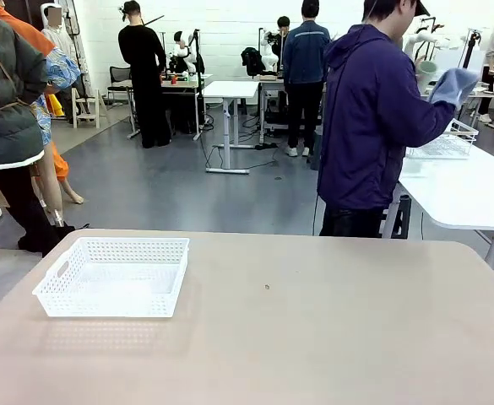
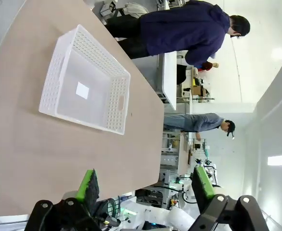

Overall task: Clean and organize the cups into the basket.
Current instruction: Pick up the Organizing basket and move it to the center of the table, then pick up the Reusable plastic cup from the right side of the table and place it inside the Organizing basket.

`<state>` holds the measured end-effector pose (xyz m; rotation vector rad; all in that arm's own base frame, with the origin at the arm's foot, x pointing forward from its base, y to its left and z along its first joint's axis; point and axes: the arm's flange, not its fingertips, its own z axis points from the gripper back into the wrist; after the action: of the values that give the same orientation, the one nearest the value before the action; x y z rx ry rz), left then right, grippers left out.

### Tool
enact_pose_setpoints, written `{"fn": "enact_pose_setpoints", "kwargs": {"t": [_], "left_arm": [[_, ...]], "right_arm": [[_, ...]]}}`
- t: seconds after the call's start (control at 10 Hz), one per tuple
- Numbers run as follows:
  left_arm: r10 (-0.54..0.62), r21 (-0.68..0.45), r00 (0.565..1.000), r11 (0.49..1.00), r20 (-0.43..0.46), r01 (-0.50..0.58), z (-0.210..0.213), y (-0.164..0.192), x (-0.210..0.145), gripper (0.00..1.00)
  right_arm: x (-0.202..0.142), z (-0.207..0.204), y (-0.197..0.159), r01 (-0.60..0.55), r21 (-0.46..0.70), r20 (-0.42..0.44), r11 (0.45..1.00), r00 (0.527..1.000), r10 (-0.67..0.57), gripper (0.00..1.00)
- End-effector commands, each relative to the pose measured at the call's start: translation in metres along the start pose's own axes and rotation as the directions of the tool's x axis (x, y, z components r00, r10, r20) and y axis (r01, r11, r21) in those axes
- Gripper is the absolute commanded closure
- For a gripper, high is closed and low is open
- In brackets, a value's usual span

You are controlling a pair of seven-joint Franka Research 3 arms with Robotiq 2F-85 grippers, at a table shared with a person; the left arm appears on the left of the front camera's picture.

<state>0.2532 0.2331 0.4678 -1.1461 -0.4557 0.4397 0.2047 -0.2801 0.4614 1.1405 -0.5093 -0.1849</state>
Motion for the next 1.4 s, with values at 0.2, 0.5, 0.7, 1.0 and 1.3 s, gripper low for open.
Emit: {"fn": "enact_pose_setpoints", "kwargs": {"t": [0.2,0.5,0.7,1.0,1.3], "left_arm": [[0.014,-0.016,1.0,1.0,-0.012,-0.014,0.0027,0.0023,0.0014,0.0],[0.014,-0.016,1.0,1.0,-0.012,-0.014,0.0027,0.0023,0.0014,0.0],[0.014,-0.016,1.0,1.0,-0.012,-0.014,0.0027,0.0023,0.0014,0.0],[0.014,-0.016,1.0,1.0,-0.012,-0.014,0.0027,0.0023,0.0014,0.0],[0.014,-0.016,1.0,1.0,-0.012,-0.014,0.0027,0.0023,0.0014,0.0]], "right_arm": [[-0.0033,0.0059,0.0028,-0.004,0.001,0.02,1.0,1.0,0.004,0.0],[-0.0033,0.0059,0.0028,-0.004,0.001,0.02,1.0,1.0,0.004,0.0],[-0.0033,0.0059,0.0028,-0.004,0.001,0.02,1.0,1.0,0.004,0.0],[-0.0033,0.0059,0.0028,-0.004,0.001,0.02,1.0,1.0,0.004,0.0],[-0.0033,0.0059,0.0028,-0.004,0.001,0.02,1.0,1.0,0.004,0.0]]}}
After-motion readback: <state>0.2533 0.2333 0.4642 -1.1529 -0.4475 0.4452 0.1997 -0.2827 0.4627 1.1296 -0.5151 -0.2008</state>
